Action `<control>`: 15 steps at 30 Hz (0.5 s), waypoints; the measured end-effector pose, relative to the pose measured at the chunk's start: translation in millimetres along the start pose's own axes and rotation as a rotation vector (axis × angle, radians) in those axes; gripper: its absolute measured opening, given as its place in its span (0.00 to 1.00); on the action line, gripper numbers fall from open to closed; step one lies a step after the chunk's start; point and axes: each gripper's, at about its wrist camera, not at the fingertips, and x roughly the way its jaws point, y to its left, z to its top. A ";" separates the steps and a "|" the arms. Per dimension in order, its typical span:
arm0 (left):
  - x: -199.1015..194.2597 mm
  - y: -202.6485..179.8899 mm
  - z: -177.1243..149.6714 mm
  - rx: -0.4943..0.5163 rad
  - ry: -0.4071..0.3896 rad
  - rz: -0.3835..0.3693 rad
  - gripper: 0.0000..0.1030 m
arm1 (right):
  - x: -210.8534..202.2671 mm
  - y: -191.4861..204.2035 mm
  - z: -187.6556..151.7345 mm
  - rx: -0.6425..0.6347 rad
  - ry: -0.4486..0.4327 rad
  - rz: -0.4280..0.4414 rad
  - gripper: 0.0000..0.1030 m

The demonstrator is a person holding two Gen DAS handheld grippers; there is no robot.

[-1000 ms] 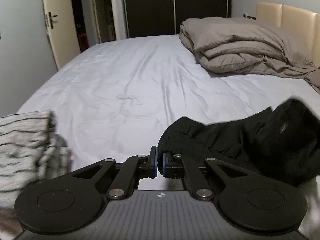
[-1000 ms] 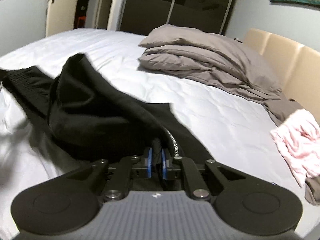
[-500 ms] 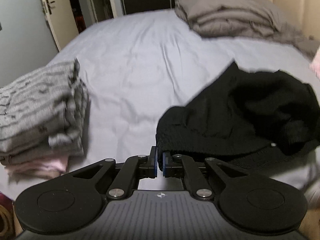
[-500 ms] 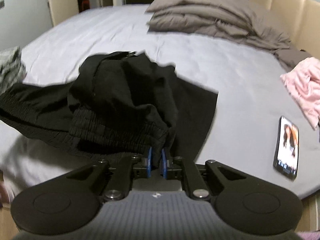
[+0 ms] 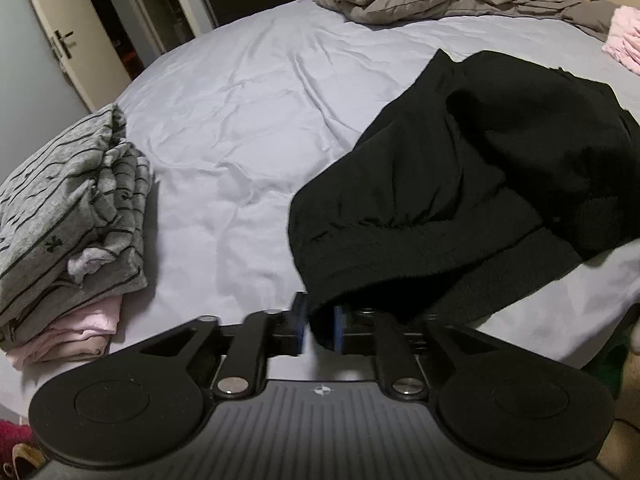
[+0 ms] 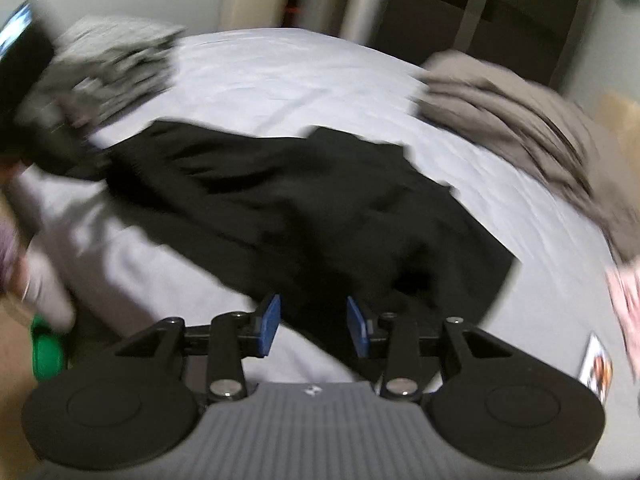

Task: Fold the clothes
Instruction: 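Lift the black pants with both grippers and shake them out in the air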

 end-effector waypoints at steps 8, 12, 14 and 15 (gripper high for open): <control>7.1 -8.4 -11.0 0.051 -0.049 0.013 0.38 | 41.3 39.4 -4.4 -0.283 0.053 -0.090 0.45; 10.5 -4.2 -8.2 0.023 -0.069 0.015 0.38 | 50.4 45.1 -6.3 -0.384 0.041 -0.193 0.43; 13.0 -2.0 -5.2 0.007 -0.071 0.018 0.38 | 52.9 44.4 -5.4 -0.410 0.033 -0.244 0.43; 14.3 -1.7 -3.6 0.004 -0.072 0.017 0.38 | 53.6 42.8 -5.0 -0.414 0.025 -0.260 0.43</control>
